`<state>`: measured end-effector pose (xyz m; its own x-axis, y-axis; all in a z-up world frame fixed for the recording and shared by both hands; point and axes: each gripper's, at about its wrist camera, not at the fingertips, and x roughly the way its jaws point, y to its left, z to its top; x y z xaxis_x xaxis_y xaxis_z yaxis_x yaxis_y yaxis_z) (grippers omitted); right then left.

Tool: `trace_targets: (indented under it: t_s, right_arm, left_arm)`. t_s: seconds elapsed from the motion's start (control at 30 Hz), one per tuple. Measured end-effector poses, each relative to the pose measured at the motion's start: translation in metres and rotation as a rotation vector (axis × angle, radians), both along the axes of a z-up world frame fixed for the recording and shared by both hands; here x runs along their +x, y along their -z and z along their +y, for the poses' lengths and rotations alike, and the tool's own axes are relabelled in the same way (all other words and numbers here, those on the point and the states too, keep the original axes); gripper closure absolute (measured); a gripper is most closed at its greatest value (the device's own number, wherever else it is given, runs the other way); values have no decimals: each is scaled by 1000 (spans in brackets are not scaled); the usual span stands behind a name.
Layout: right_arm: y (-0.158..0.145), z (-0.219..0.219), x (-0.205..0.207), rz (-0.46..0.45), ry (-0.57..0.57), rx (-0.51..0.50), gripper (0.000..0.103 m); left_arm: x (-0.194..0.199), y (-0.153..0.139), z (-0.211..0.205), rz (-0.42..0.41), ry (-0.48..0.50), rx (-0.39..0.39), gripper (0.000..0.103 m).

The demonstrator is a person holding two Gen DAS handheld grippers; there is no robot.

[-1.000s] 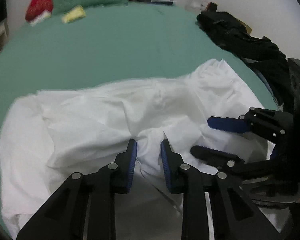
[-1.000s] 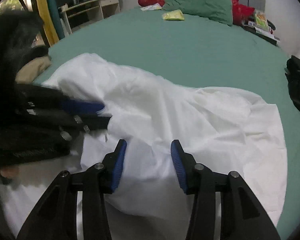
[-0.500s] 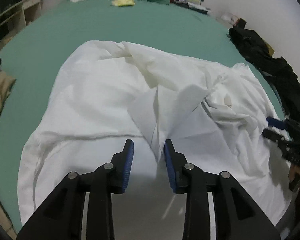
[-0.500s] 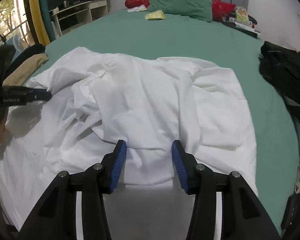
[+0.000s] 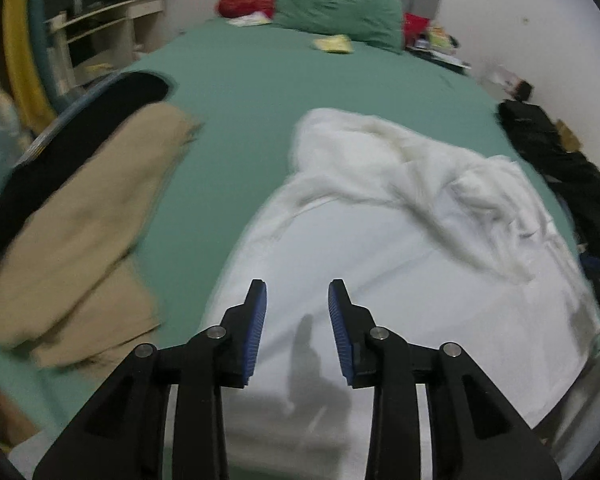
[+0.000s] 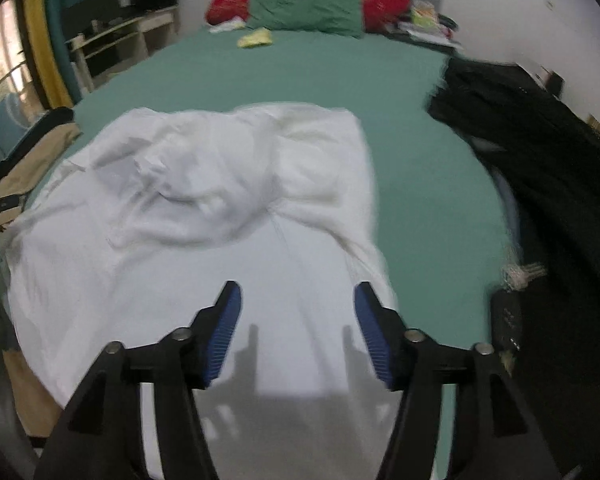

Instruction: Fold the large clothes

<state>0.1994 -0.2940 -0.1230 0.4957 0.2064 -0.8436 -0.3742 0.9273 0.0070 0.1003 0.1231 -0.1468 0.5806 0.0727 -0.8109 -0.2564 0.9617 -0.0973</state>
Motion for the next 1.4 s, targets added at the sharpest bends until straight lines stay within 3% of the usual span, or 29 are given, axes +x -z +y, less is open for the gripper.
trace_targets:
  t_s: [0.1,0.23,0.43,0.77,0.83,0.87,0.9,0.93,1.0,1.07,1.23,1.4]
  right_arm:
    - [0,-36,-12,49,51,-21,33]
    - [8,-72,-21,136,109,-6,33]
    - [18,-100,-27,194,148,40,33]
    - [45,-96,-33,310,123,45,33]
    - [46,-90,-38,302,107,17,42]
    - [46,-87,-39,300,96,15,68]
    - [46,-83,-43,297,73,16,86]
    - [46,-78,-46,297,53,17,89]
    - [44,-70,-53,284,29,-10,95]
    - [43,-68,-57,278,28,-10,98]
    - [25,-69,-77,178,26,8,99]
    - [9,-87,-94,131,87,89,99]
  left_arm:
    - [-25,4,28,28,-78,-12,51]
    - [-41,19,43,67,-126,-87,48]
    - [-34,43,31,153,-68,-138,43]
    - [-28,55,7,239,-24,4,39]
    - [-28,55,4,242,-16,12,39]
    - [-28,55,3,241,-13,10,39]
    - [-28,55,4,239,-11,7,40]
    - [-28,55,4,237,-6,3,43]
    - [-28,53,0,235,28,-14,77]
    - [-30,52,-9,231,73,-26,97]
    - [-50,32,-11,150,26,-26,99]
    - [-72,9,-6,86,9,-75,99]
